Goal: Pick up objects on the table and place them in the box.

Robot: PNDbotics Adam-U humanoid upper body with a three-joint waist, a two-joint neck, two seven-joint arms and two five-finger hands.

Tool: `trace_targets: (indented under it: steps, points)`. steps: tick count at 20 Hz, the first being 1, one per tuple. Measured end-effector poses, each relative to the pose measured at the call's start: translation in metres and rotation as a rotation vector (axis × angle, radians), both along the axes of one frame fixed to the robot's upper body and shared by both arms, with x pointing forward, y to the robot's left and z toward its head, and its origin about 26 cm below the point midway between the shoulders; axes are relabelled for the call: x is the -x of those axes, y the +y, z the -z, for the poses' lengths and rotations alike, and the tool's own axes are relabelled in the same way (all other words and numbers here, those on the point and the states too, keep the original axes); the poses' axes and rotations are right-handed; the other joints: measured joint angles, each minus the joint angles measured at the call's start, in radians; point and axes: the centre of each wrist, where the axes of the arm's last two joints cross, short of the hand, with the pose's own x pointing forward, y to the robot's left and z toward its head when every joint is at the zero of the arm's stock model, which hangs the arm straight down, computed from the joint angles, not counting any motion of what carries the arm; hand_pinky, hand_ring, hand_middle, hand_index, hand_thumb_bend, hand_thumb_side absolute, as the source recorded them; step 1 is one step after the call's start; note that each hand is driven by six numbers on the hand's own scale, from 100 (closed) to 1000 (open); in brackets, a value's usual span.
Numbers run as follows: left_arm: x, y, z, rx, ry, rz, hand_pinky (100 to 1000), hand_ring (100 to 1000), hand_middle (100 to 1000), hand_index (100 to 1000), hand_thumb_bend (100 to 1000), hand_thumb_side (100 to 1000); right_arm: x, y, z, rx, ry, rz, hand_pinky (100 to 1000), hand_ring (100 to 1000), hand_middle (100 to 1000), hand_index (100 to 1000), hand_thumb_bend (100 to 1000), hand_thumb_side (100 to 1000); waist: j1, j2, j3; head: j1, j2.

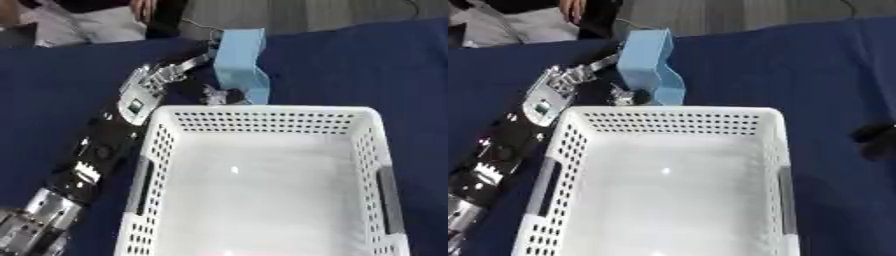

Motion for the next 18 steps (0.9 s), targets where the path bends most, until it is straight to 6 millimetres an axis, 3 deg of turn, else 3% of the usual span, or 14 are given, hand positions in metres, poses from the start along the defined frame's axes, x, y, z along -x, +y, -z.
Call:
trace_targets:
  steps: [1, 2, 3, 4, 7, 8, 9, 11, 12, 13, 14, 18]
  points:
    - [0.0, -0.001, 0.001, 0.028, 0.0, -0.005, 653, 600, 722, 791, 406, 496, 0.0, 0.0, 0.0, 0.0, 0.0, 0.0, 765, 662, 676, 100, 119, 841, 0.0, 0.0, 0.0, 0.0, -0.002]
    - [-0.001, -0.002, 0.001, 0.058, -0.002, -0.01, 294, 316, 427, 521, 100, 100, 0.0, 0.0, 0.0, 0.0, -0.001, 0.0, 764, 662, 675, 100, 118, 841, 0.0, 0.0, 0.0, 0.001, -0.005]
    - [-0.001, -0.004, 0.001, 0.1, -0.004, -0.019, 194, 243, 350, 457, 100, 100, 0.0, 0.0, 0.0, 0.0, -0.001, 0.0, 764, 662, 675, 100, 118, 841, 0.0, 0.0, -0.001, 0.001, -0.007]
    - [-0.002, -0.005, 0.002, 0.153, -0.004, -0.031, 100, 100, 100, 195, 100, 429, 0.0, 0.0, -0.001, 0.0, -0.002, -0.001, 763, 661, 674, 100, 116, 841, 0.0, 0.001, -0.003, 0.002, -0.007]
    - [-0.003, -0.012, 0.006, 0.335, -0.012, -0.049, 100, 100, 100, 151, 100, 423, -0.001, 0.001, -0.003, -0.001, -0.008, -0.004, 763, 661, 675, 100, 115, 841, 0.001, 0.006, -0.006, 0.009, -0.007]
    - [-0.003, -0.014, 0.006, 0.375, -0.012, -0.044, 100, 100, 100, 137, 100, 353, -0.001, 0.001, -0.003, -0.002, -0.008, -0.005, 763, 662, 675, 100, 112, 840, 0.001, 0.006, -0.006, 0.009, -0.007]
    - [-0.003, -0.016, 0.005, 0.405, -0.011, -0.035, 100, 100, 100, 136, 100, 349, -0.001, 0.001, -0.003, -0.002, -0.008, -0.005, 763, 662, 675, 100, 111, 840, 0.001, 0.006, -0.006, 0.009, -0.007]
    - [-0.002, -0.018, 0.004, 0.444, -0.006, -0.015, 100, 100, 100, 129, 100, 324, -0.001, 0.001, -0.003, -0.002, -0.008, -0.005, 763, 662, 675, 100, 106, 841, 0.002, 0.006, -0.006, 0.009, -0.007]
    - [-0.002, -0.019, 0.004, 0.46, -0.003, -0.006, 100, 100, 100, 124, 100, 268, -0.001, 0.001, -0.003, -0.002, -0.008, -0.005, 762, 662, 675, 100, 100, 841, 0.002, 0.006, -0.006, 0.01, -0.007]
    - [-0.002, -0.019, 0.003, 0.475, 0.0, 0.0, 100, 100, 100, 126, 100, 290, -0.001, 0.001, -0.003, -0.002, -0.008, -0.005, 762, 662, 675, 100, 101, 841, 0.002, 0.006, -0.006, 0.01, -0.007]
    - [-0.002, -0.02, 0.003, 0.486, 0.002, 0.006, 100, 100, 100, 122, 100, 199, -0.001, 0.001, -0.003, -0.002, -0.008, -0.005, 763, 662, 675, 100, 100, 841, 0.002, 0.006, -0.006, 0.01, -0.007]
    - [0.001, -0.021, -0.004, 0.525, -0.009, 0.034, 100, 100, 100, 123, 100, 168, -0.001, 0.001, -0.003, -0.001, -0.008, -0.004, 765, 664, 677, 100, 100, 839, 0.001, 0.006, -0.002, 0.01, -0.007]
